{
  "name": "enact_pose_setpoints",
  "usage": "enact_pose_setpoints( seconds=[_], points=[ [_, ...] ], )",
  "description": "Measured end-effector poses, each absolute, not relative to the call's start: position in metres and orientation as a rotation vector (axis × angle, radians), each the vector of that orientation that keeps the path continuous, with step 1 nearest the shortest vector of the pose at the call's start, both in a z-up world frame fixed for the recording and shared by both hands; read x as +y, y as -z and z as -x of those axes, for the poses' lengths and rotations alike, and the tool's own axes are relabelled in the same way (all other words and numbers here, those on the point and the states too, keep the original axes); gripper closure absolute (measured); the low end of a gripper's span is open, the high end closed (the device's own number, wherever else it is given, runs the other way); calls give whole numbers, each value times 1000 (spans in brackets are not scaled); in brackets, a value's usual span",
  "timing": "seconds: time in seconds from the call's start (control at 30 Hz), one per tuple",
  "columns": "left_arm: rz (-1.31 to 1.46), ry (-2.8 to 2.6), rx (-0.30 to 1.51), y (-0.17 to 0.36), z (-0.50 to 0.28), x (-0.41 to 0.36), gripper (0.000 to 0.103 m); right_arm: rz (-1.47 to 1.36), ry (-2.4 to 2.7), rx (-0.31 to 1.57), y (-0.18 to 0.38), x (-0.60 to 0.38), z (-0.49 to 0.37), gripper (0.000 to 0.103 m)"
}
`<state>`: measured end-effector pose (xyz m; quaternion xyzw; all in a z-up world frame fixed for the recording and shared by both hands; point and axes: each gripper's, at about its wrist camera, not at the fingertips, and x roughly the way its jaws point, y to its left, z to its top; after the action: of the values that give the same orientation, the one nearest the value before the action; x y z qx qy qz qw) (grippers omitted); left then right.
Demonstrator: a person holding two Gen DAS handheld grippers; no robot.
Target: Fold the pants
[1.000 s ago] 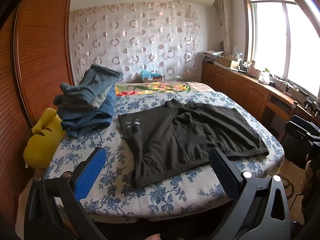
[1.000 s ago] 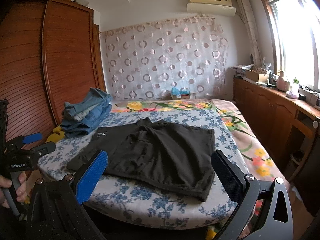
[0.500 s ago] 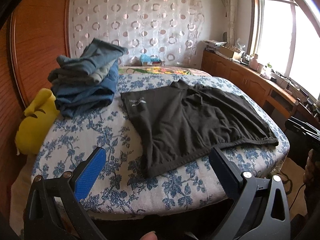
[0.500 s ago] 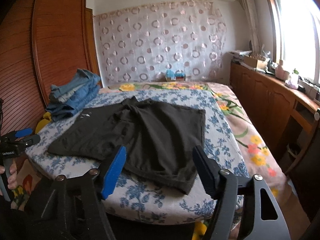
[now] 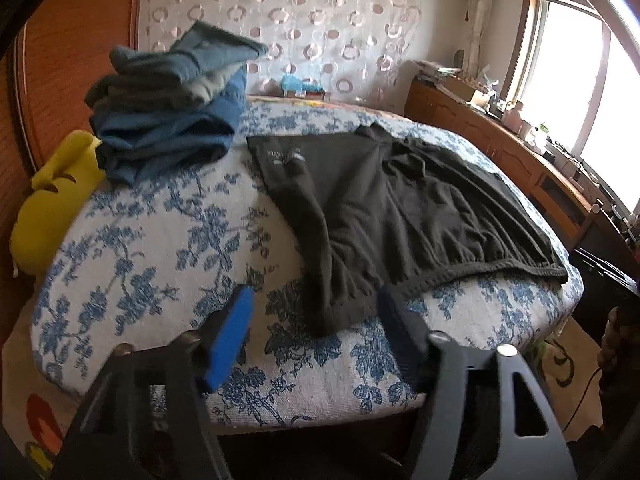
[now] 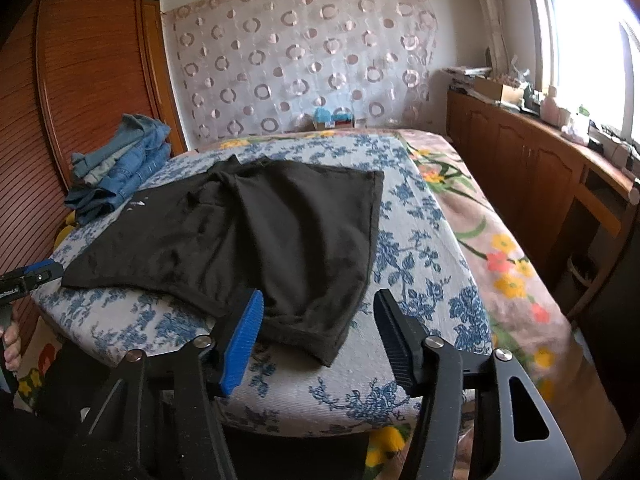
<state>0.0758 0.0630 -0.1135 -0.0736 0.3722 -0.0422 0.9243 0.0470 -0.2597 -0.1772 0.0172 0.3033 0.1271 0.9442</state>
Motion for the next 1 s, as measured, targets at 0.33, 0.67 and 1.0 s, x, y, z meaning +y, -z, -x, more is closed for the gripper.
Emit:
enact_pose_setpoints(
  seconds=[0.33, 0.67, 1.0],
  points=[
    [153, 87, 797, 126, -80, 63, 56, -64, -262, 665, 177, -264, -45, 56],
    [135, 96, 777, 129, -84, 61, 63, -49, -284, 685, 170, -258, -37, 81],
    [160, 188, 771, 120, -83, 56, 96, -47, -322, 636, 153, -279, -14, 97]
  ],
)
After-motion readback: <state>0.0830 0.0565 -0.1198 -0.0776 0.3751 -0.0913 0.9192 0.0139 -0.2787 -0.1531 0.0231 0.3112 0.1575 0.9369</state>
